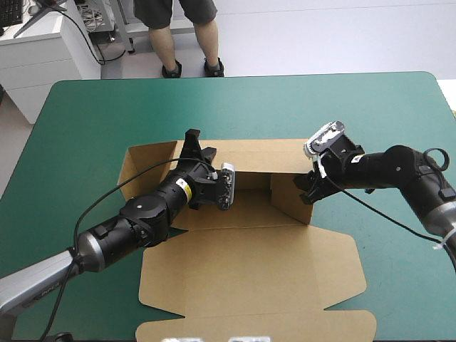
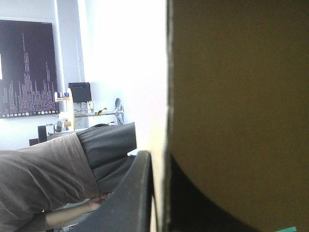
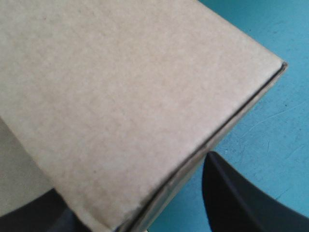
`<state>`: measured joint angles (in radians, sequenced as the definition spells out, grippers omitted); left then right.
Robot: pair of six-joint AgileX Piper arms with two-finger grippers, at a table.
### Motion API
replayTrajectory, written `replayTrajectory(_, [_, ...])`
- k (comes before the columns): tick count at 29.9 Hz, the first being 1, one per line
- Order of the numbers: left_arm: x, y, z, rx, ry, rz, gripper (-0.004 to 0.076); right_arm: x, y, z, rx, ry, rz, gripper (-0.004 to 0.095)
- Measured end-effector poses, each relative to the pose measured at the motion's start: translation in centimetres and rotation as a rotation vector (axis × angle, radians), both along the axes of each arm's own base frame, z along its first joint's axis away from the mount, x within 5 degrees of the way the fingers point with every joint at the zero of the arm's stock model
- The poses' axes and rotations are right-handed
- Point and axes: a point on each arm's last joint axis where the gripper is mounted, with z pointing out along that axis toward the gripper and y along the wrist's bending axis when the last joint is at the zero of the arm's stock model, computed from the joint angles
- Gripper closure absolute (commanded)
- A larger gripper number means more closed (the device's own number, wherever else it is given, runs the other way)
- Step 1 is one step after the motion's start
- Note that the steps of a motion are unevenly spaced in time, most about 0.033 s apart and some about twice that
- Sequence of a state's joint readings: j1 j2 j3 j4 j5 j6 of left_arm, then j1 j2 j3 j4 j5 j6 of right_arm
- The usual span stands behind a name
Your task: Fold the box
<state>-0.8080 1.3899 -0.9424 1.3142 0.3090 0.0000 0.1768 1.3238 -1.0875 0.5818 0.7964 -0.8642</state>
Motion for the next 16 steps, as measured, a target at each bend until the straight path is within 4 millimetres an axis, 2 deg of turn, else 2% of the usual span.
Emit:
replayTrajectory(2, [0.0, 0.0, 0.0, -0.001, 0.001, 0.000, 0.0731, -0.1, 0.0, -0.2, -0.010, 0.005, 0.004, 0.0637])
replayTrajectory(6, [0.0, 0.0, 0.0, -0.002, 0.002, 0.001, 0.0731, -0.3, -0.2, -0.8, -0.015, 0.021, 0.000, 0.0909])
replayTrajectory(16, [0.0, 0.0, 0.0, -0.017, 0.009, 0.007, 0.0722, -0.7, -0.3, -1.3, -0.003, 0.025, -0.008, 0.0916])
